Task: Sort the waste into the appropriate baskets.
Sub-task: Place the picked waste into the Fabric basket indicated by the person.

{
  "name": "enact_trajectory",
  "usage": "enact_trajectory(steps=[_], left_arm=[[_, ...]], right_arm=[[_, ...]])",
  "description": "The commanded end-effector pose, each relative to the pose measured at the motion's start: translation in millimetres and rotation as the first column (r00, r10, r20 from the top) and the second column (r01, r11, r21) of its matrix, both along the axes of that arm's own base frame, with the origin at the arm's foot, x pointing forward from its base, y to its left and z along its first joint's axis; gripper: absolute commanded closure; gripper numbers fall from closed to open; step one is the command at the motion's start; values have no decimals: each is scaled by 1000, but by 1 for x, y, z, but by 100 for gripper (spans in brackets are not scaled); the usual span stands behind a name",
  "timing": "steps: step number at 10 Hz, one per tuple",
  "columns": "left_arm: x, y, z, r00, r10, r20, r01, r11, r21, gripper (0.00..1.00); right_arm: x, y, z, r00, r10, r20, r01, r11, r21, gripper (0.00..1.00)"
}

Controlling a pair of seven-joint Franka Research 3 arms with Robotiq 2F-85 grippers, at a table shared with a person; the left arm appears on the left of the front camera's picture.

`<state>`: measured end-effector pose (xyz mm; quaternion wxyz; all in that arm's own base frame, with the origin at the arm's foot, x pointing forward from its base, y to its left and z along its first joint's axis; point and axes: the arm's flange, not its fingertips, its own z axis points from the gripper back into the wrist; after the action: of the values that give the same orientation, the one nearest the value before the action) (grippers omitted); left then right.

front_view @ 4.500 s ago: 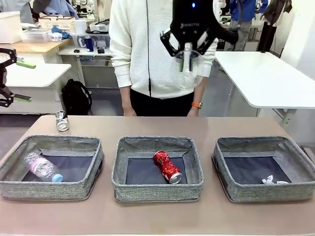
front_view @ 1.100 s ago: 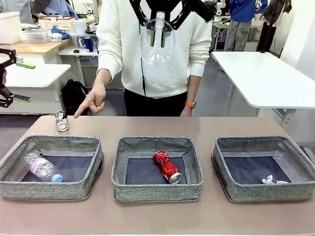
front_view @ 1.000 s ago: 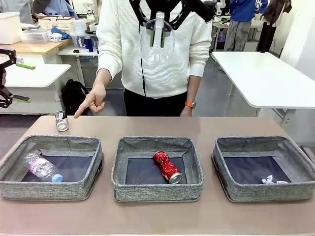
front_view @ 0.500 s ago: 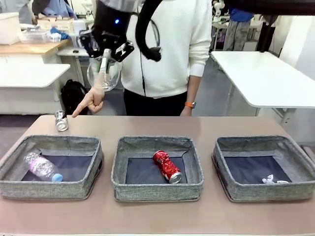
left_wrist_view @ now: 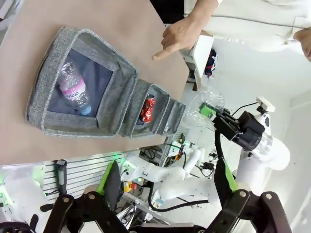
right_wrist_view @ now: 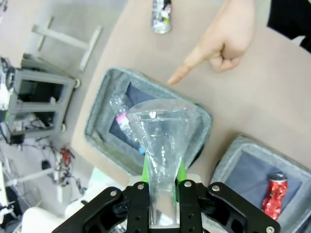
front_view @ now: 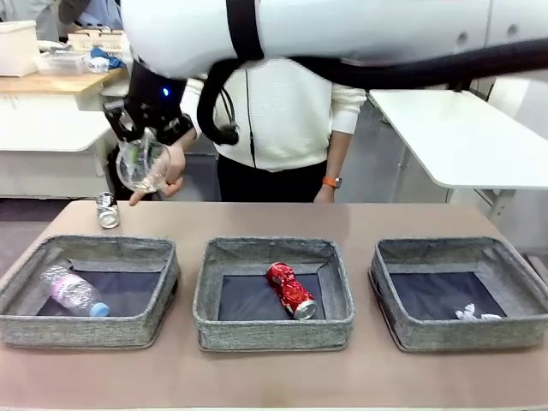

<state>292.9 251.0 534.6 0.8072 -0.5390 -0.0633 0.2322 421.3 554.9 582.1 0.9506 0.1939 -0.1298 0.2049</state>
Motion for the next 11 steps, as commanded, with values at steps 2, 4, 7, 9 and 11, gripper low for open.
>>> enact_trajectory(steps=[2, 4, 7, 9, 11], left_arm=[[-2, -6, 1, 1000, -22, -3, 22, 1000, 20, 0], [-2, -6, 1, 1000, -22, -3, 22, 1000, 20, 0], [-2, -6, 1, 1000, -22, -3, 22, 1000, 20, 0], [-2, -6, 1, 1000, -22, -3, 22, 1000, 20, 0], [-2, -6, 1, 1000, -22, -3, 22, 1000, 20, 0]], right_arm=[[-26, 22, -17, 932, 349, 98, -363, 896, 257, 80], [-31, 33, -44, 825, 481, 297, -534, 835, 133, 80], [-31, 49, -80, 713, 658, 242, -666, 743, -58, 80], [-30, 50, -82, 697, 677, 236, -689, 723, -41, 80], [-29, 50, -84, 710, 661, 242, -674, 738, -35, 80]])
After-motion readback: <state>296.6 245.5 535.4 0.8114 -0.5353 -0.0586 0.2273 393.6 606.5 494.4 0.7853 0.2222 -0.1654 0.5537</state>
